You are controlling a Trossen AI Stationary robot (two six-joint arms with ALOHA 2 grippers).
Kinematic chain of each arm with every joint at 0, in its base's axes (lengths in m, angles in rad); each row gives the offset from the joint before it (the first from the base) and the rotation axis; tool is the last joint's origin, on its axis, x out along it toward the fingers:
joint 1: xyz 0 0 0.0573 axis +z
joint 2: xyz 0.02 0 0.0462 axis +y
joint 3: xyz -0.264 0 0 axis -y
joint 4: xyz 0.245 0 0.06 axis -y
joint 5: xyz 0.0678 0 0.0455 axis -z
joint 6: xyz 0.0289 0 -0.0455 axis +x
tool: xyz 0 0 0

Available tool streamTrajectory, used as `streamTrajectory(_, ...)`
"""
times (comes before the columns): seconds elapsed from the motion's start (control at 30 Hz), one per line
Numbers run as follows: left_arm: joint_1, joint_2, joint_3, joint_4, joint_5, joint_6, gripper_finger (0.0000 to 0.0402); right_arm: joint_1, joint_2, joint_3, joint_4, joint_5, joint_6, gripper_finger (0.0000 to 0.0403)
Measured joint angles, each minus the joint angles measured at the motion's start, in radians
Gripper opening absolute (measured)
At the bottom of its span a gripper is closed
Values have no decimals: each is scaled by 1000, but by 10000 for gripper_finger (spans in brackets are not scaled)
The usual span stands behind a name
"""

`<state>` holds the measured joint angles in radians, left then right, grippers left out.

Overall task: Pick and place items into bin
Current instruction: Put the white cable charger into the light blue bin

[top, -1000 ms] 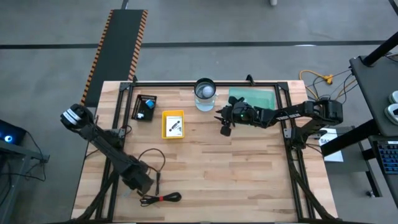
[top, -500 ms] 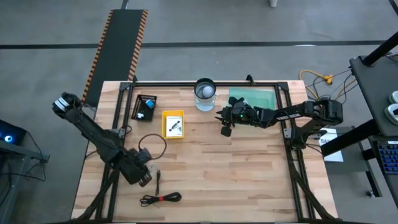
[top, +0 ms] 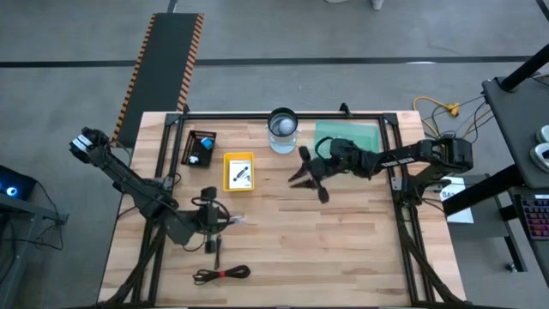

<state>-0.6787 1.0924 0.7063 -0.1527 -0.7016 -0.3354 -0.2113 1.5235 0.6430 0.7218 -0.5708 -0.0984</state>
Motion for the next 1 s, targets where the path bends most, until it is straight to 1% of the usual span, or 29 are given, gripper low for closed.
streamTrajectory(0.03,10,0,-1,16,-15,54,0,14,1,0,38,-7,20,80)
streamTrajectory(0.1,33,1,-3,40,-40,128,0,46,1,2,81,2,10,87)
streamTrajectory(0.2,87,6,-8,41,-48,160,0,105,1,11,88,27,-85,105)
streamTrajectory(0.3,142,22,-18,41,-50,182,0,162,2,28,86,31,-159,135)
streamTrajectory(0.33,157,28,-23,60,-42,200,0,180,2,35,86,43,-177,147)
streamTrajectory(0.4,189,42,-40,128,7,250,0,205,2,48,83,98,-196,172)
streamTrajectory(0.5,227,65,-71,285,89,336,0,221,2,67,80,194,-224,209)
streamTrajectory(0.57,242,83,-74,354,104,384,0,223,2,75,73,243,-232,228)
streamTrajectory(0.63,252,104,-75,388,106,426,0,221,2,80,67,265,-218,241)
streamTrajectory(0.77,281,157,-69,492,109,489,0,218,2,93,68,269,-203,255)
streamTrajectory(0.9,310,227,-69,631,109,567,0,218,2,103,47,269,-225,254)
streamTrajectory(1.0,332,273,-53,684,109,609,0,218,2,108,34,270,-232,250)
